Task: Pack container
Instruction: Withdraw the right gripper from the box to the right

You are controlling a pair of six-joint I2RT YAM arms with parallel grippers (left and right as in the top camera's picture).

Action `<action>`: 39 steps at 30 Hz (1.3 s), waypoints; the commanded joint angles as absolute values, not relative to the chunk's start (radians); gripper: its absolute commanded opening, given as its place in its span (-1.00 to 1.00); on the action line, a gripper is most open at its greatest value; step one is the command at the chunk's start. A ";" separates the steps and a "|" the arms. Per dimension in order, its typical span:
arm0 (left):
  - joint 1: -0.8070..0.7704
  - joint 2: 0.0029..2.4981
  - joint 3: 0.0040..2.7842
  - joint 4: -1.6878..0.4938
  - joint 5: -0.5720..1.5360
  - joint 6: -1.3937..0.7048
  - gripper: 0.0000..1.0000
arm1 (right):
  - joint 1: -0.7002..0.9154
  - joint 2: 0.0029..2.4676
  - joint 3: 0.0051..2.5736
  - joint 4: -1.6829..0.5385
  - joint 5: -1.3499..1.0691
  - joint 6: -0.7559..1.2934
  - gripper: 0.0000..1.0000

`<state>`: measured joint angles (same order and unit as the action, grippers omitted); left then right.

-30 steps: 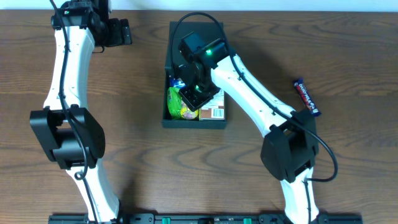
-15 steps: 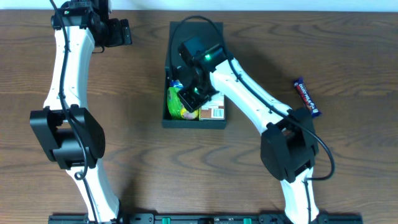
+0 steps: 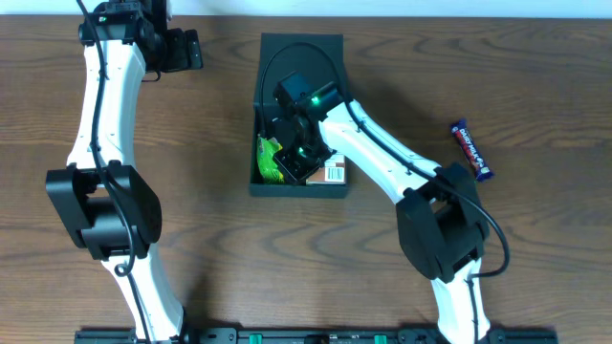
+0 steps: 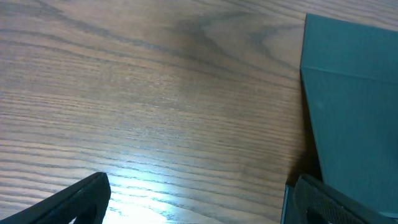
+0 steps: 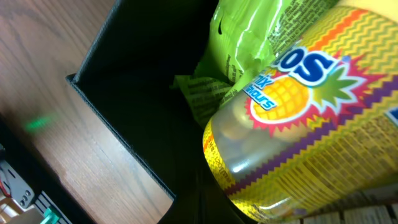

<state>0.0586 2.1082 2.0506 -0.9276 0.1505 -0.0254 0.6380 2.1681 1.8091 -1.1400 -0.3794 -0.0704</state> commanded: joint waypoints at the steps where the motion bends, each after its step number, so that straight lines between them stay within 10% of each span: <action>1: 0.065 2.106 2.043 -0.931 0.154 -0.022 0.91 | 0.621 2.141 1.880 -1.145 -0.356 -0.084 -0.97; 23: 0.065 2.106 2.043 -0.930 0.154 -0.022 0.91 | 0.141 1.987 1.927 -1.275 -0.050 0.089 -0.94; 28: 0.065 2.106 2.043 -0.930 0.154 -0.022 0.91 | 0.031 1.988 1.802 -1.242 0.085 -0.072 -0.63; 35: 0.065 2.106 2.043 -0.930 0.154 -0.022 0.91 | -0.093 1.988 1.658 -1.101 0.131 -0.174 0.54; 39: 0.065 2.106 2.043 -0.930 0.154 -0.022 0.91 | -0.147 1.988 1.622 -1.040 0.131 -0.175 0.78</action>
<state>0.0586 2.1082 2.0499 -0.9272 0.1505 -0.0254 -0.1139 1.9888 1.6405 -1.0603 0.1066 -0.1459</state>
